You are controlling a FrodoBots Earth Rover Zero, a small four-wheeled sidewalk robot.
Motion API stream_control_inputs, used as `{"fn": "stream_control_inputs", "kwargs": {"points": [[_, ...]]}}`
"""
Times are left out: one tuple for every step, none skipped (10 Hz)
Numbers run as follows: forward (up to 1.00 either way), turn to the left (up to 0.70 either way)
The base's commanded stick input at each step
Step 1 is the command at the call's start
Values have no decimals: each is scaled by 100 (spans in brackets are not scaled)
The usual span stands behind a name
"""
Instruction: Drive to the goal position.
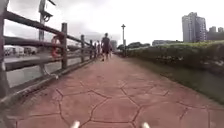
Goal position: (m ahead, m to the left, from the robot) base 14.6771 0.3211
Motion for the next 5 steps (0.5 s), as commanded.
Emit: {"fn": "stream_control_inputs", "kwargs": {"points": [[70,0],[70,0],[70,0],[70,0],[70,0]]}}
